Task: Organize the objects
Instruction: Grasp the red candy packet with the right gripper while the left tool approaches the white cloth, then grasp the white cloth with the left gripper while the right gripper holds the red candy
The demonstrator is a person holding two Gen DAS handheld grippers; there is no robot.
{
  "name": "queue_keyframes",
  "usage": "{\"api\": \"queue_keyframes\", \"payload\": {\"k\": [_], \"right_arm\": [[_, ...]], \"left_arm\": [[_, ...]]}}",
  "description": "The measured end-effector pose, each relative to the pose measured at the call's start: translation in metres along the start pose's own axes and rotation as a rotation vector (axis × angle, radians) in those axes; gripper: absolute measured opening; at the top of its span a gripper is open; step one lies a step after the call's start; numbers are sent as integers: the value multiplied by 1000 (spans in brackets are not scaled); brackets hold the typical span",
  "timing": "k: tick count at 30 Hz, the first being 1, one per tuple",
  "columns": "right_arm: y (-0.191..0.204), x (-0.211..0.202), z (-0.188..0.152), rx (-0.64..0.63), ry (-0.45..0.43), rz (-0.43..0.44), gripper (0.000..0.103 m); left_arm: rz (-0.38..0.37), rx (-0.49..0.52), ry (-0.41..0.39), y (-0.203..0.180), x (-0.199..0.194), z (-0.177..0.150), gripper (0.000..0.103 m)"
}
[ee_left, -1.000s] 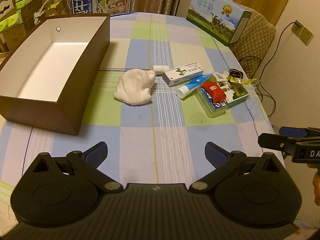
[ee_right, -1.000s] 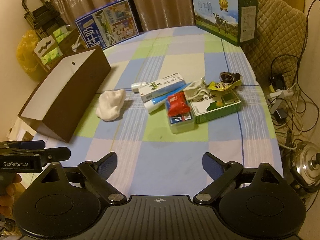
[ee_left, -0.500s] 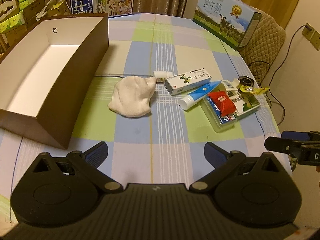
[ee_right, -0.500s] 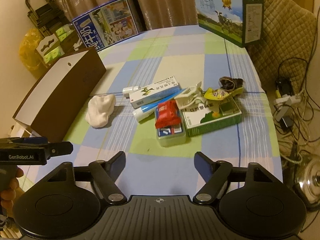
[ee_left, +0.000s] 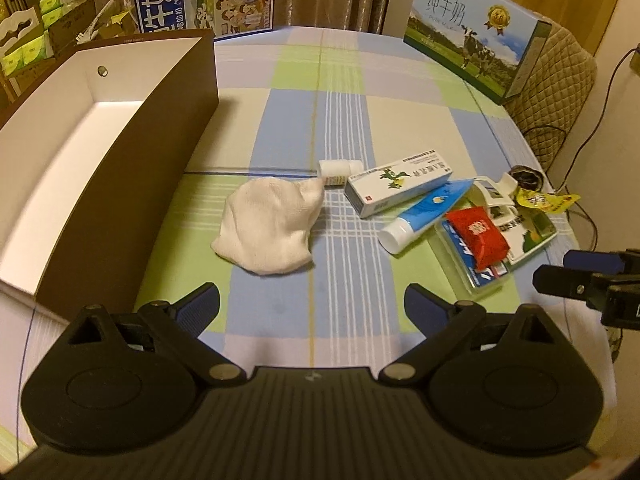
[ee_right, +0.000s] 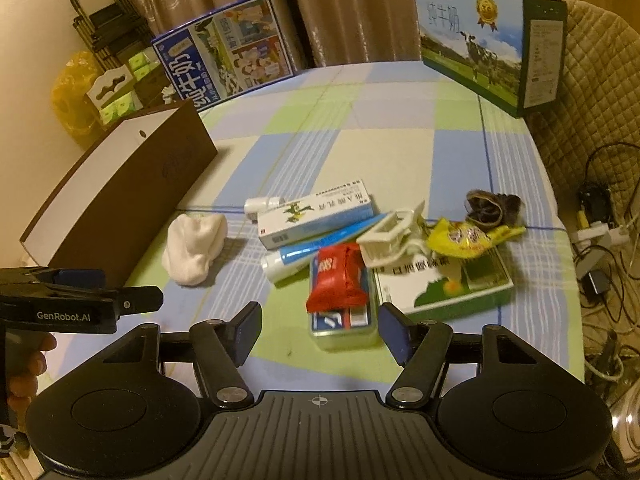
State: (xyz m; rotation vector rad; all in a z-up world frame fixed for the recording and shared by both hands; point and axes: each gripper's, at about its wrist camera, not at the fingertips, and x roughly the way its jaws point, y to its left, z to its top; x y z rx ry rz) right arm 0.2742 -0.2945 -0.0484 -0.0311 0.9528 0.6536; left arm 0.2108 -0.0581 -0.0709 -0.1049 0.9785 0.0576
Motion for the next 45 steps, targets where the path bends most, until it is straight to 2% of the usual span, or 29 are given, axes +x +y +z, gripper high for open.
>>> {"api": "queue_keyframes", "payload": {"k": [8,17,24,32,34,35,36,40,45], "right_arm": [[1,18,9,52,-18,-24,63],[7,36,17,117,-45,-80,61],[12,56,18,113,-27,-149,49],[11,75,16,91,-3,-215,48],[12,79,14,75,6,-226,44],[13,80,13,64,10,-229,40],[14,82,12,52,14,-232,32],[16,78,9,25,-2,-239,25],[15,62,9,69,-33,-197,24]], "left_arm": [[4,17,-1,9,14,18,97],[-64,88,27,20,36,38,97],[-101,134,51,26,54,50,97],[-117,146,72,33,70,58,97],[-120,150,76,33,73,59,97],[-120,152,78,33,74,60,97],[-119,153,79,34,75,60,97],[-113,153,90,35,80,61,97],[-99,164,97,36,85,63,93]]}}
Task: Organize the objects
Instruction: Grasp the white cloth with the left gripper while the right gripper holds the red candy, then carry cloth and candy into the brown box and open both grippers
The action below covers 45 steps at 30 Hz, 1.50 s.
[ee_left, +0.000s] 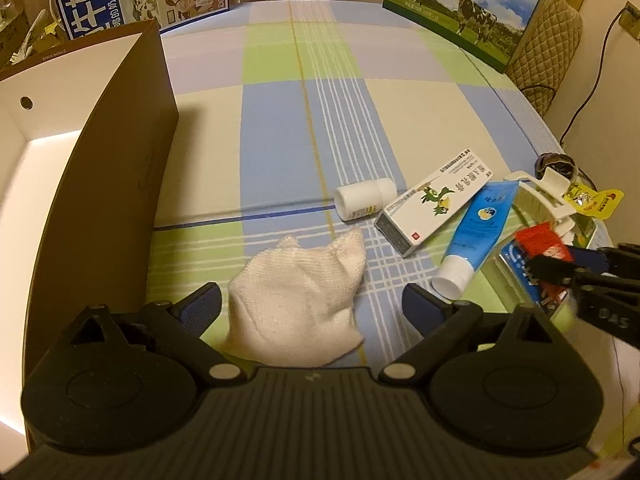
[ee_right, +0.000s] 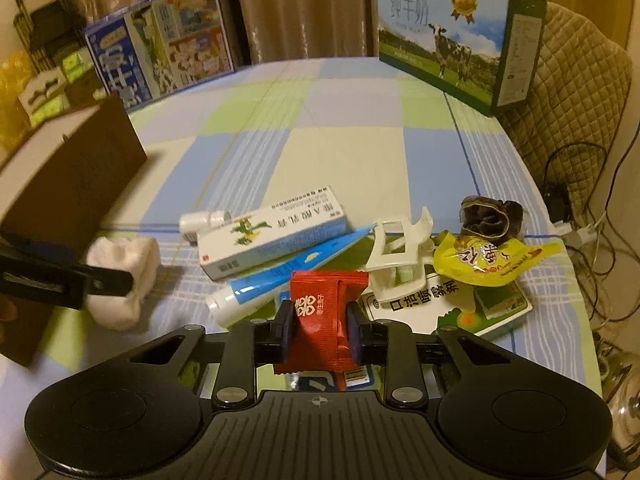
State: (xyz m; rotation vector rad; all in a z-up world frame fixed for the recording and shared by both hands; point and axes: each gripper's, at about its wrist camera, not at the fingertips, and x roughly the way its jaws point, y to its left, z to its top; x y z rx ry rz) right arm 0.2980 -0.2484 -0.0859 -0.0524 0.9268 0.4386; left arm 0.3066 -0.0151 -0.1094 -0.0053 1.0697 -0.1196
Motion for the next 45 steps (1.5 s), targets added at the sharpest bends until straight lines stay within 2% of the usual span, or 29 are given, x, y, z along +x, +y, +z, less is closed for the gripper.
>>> {"api": "queue_keyframes", "payload": {"k": [13,19,21,24,31,35,41,45], "right_arm": [[-1,-25,-5,49,-10,49,24],[-1,-33,-6,58,-16,52,24],[1,-36,-7,60,-17,56,24],[5,-41,-8,58,-19,66,24],[22,-55,-5,56,-28,98,24],[40,-65,-2,51,-39,140,24],[92,-77,10,-11,-68,245,24],[135,-78,19,-69,-78,327,24]], "left_arm": [[34,19,36,0,20,1,85],[44,24,35,3,26,1,68],[10,17,31,4,24,-1,50],[1,22,5,3,18,-3,39],[-92,-7,-34,5,-12,-12,36],[-135,-43,-86,14,-48,-18,36],[-153,-96,-202,46,-108,-19,36],[-117,-134,-257,79,-140,-21,36]]}}
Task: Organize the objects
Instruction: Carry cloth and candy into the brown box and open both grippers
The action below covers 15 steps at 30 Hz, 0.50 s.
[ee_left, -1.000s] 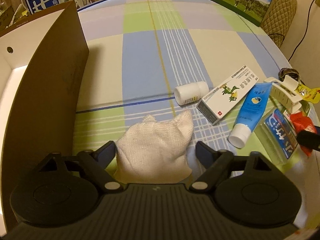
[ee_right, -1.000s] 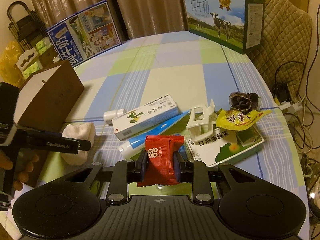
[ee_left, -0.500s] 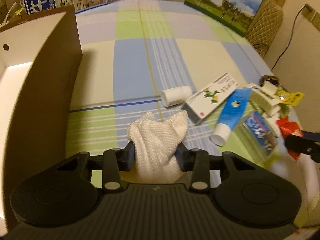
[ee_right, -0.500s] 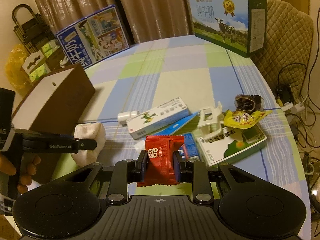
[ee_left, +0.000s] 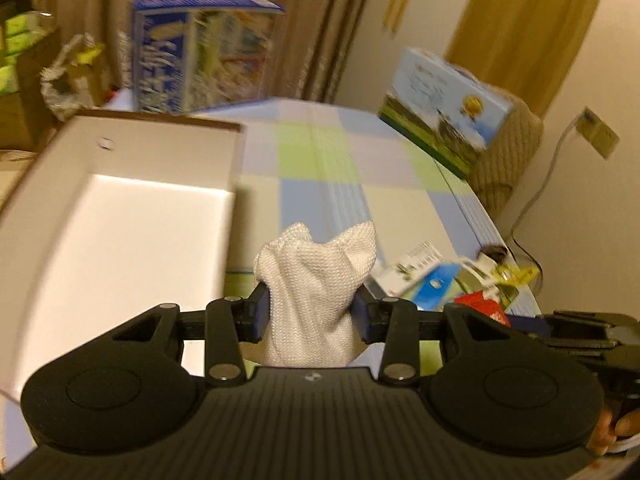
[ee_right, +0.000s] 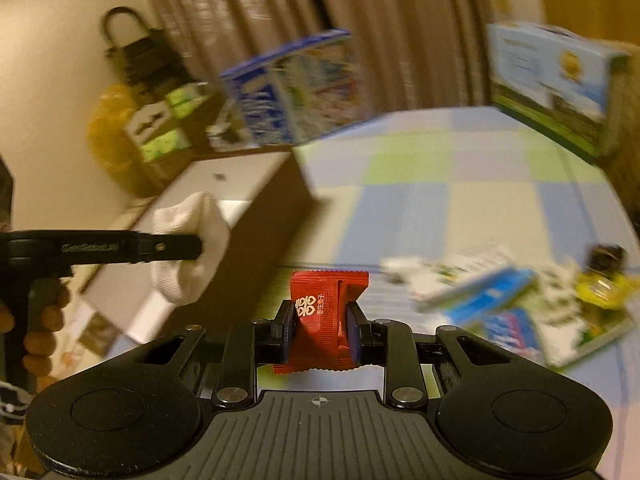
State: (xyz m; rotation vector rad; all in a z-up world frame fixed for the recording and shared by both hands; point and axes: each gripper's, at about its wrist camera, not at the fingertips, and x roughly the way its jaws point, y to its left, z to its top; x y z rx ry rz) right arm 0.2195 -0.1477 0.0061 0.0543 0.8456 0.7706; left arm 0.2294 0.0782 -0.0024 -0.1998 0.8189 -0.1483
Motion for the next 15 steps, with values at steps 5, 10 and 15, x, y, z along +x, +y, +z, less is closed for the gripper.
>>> {"api": "queue_keyframes", "payload": {"k": [5,10,15], "right_arm": [[54,26,12,-92,-10,86,24],[102,62,17,-166,10,143,24],[130,100,20,-189,52,160,24]], "left_arm": [[58,-40,-27,40,-25,5,36],[117,-84,-23,87,-42,2,36],[170,-99,21,127,-42,-6,36]]}}
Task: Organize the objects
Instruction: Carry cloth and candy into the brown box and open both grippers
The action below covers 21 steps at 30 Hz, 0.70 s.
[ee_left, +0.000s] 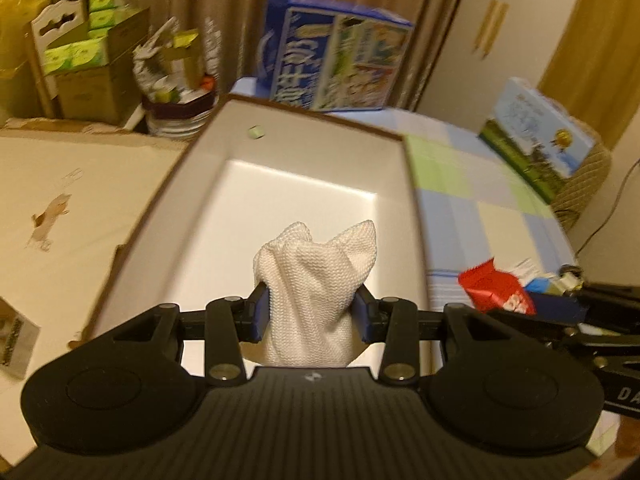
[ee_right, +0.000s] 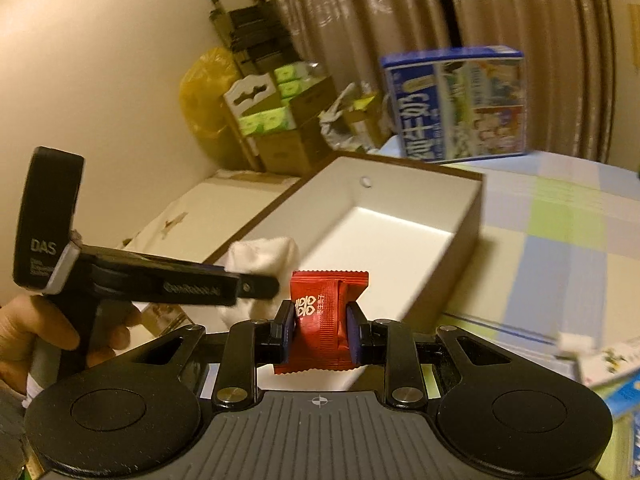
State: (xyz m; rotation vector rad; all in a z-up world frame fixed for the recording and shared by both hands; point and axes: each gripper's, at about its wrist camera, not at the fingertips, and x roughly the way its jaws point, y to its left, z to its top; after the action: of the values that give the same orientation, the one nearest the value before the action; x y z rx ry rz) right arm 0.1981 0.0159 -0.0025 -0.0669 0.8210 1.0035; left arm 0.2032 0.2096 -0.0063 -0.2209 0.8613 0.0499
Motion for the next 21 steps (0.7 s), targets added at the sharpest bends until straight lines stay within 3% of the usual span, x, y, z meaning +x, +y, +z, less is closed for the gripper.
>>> {"api": "queue_keyframes", "payload": {"k": [10,16,21], "right_arm": [[4,65,3,-5,120,-59,24],[2,83,5,1,159,-95,24],[-1,90,4,-3,173,-114,24]], "left_arm": [[23,23,92,39,42,4,37],[11,47,146,47,66,2,38],[4,61,162,49,72,2,45]]}}
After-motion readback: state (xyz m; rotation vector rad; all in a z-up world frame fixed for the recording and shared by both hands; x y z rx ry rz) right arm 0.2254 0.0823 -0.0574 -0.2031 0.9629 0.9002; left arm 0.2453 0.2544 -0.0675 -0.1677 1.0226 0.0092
